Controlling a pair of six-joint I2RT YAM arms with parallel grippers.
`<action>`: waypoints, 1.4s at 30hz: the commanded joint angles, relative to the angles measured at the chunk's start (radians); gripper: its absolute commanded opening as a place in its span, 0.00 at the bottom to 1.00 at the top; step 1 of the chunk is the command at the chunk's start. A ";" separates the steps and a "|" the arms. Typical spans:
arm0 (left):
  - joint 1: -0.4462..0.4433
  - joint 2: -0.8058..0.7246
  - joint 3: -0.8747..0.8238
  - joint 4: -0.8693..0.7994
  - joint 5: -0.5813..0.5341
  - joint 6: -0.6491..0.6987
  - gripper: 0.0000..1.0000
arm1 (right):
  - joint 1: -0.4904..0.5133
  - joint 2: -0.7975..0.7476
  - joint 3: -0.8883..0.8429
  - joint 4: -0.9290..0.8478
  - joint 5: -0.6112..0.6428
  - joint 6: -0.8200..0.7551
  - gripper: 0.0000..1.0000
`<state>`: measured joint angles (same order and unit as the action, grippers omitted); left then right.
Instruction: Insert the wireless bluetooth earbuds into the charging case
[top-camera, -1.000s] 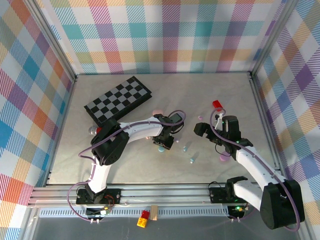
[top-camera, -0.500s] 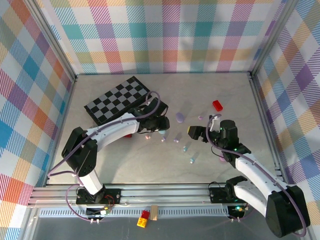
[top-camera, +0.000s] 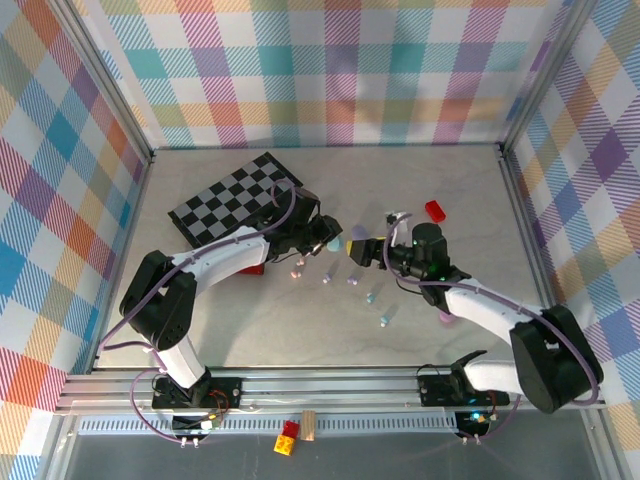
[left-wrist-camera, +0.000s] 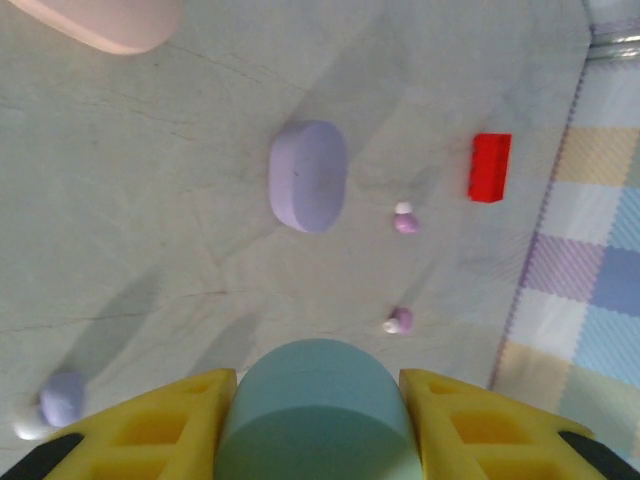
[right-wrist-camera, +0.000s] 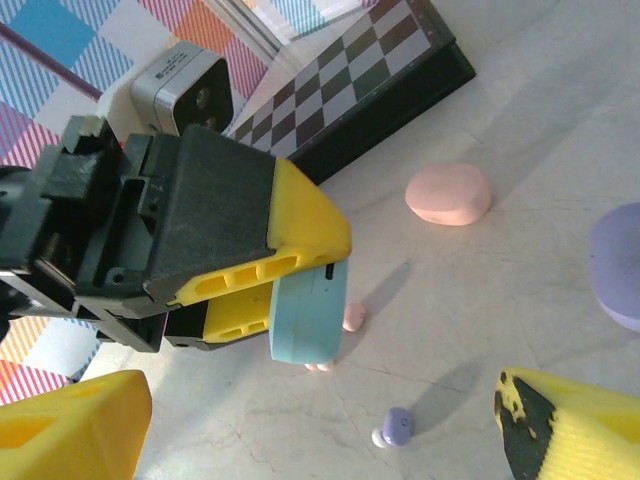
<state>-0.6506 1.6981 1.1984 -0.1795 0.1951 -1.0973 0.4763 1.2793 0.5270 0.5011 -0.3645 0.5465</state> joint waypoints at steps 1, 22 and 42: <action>0.017 -0.018 0.063 0.018 0.046 -0.115 0.35 | 0.033 0.038 0.049 0.109 0.018 0.023 0.88; 0.016 -0.043 0.034 0.058 0.069 -0.190 0.34 | 0.051 0.200 0.130 0.192 0.012 0.049 0.43; 0.016 -0.048 0.017 0.075 0.043 -0.185 0.33 | 0.060 0.196 0.154 0.137 0.013 0.047 0.25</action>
<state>-0.6388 1.6962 1.2327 -0.1272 0.2375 -1.2720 0.5297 1.5024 0.6590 0.6380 -0.3542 0.5938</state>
